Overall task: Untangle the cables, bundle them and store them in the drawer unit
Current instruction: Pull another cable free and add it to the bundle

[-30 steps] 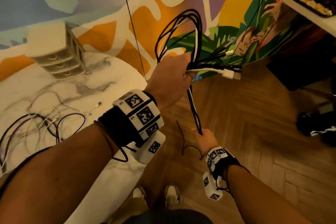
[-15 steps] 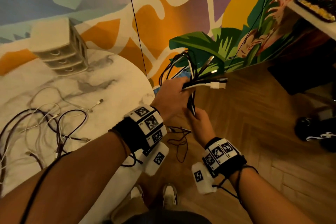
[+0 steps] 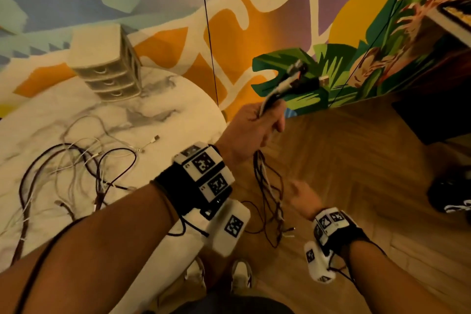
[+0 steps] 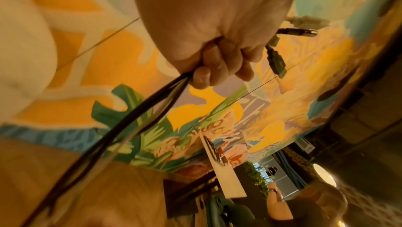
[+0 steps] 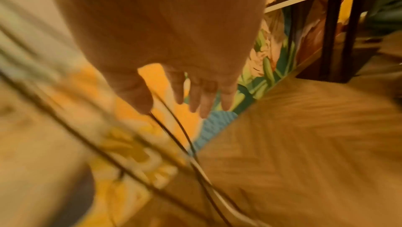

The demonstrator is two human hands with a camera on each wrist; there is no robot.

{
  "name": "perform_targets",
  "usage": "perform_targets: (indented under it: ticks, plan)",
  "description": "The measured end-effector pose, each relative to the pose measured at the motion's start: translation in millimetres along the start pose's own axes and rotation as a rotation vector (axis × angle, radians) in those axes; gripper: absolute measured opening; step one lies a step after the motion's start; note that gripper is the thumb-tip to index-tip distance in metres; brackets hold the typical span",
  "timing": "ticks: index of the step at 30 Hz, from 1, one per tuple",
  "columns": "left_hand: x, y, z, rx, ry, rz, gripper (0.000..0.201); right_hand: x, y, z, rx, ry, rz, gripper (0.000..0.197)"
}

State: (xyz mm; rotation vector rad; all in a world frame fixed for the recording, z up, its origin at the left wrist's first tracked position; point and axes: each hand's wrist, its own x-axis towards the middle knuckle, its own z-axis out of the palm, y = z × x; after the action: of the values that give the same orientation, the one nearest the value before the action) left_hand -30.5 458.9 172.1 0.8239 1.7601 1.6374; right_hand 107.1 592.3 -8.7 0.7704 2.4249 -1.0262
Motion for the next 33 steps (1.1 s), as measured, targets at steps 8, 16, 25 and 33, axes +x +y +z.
perform_targets:
  ticks: [8, 16, 25, 33]
  plan:
    - [-12, -41, 19, -0.019, -0.158, -0.203, 0.004, -48, -107, -76, 1.102, -0.088, -0.488, 0.058]
    - [-29, -43, 11, 0.206, -0.23, -0.269, 0.02, -38, -130, -57, 0.876, -0.052, -0.299, 0.049]
    - [-19, 10, -31, 0.955, 0.127, 0.347, 0.032, -41, -162, -34, 0.871, 0.116, -0.418, 0.032]
    - [-31, -7, -38, 0.785, 0.056, 0.325, 0.015, -37, -178, -18, 0.883, 0.141, -0.443, 0.029]
